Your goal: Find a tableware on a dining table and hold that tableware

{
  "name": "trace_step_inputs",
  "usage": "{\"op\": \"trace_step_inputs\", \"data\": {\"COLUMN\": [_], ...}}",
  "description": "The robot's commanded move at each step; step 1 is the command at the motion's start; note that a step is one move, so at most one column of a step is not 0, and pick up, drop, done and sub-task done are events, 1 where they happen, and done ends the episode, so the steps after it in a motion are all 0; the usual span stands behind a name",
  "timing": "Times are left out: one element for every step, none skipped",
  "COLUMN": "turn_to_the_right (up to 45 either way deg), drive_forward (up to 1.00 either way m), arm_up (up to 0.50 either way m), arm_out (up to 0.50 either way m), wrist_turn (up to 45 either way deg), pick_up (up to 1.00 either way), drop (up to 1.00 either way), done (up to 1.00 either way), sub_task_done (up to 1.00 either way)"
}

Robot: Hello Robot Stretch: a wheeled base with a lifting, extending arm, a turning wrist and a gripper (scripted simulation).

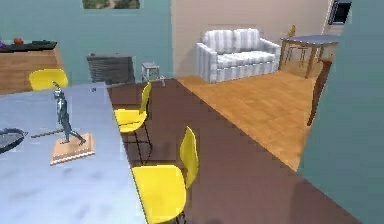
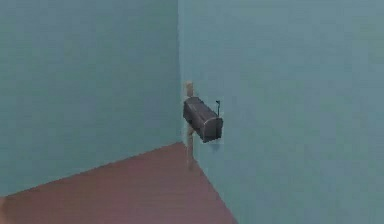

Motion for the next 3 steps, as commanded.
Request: {"op": "trace_step_inputs", "data": {"turn_to_the_right": [-21.0,0.0,-45.0], "drive_forward": [0.00,0.15,0.00], "arm_up": [0.00,0.00,0.00], "arm_out": [0.00,0.00,0.00], "wrist_turn": [0.0,0.0,0.0], "pick_up": [0.00,0.00,0.00], "drop": [0.00,0.00,0.00], "done": [0.00,0.00,0.00], "sub_task_done": [0.00,0.00,0.00]}}
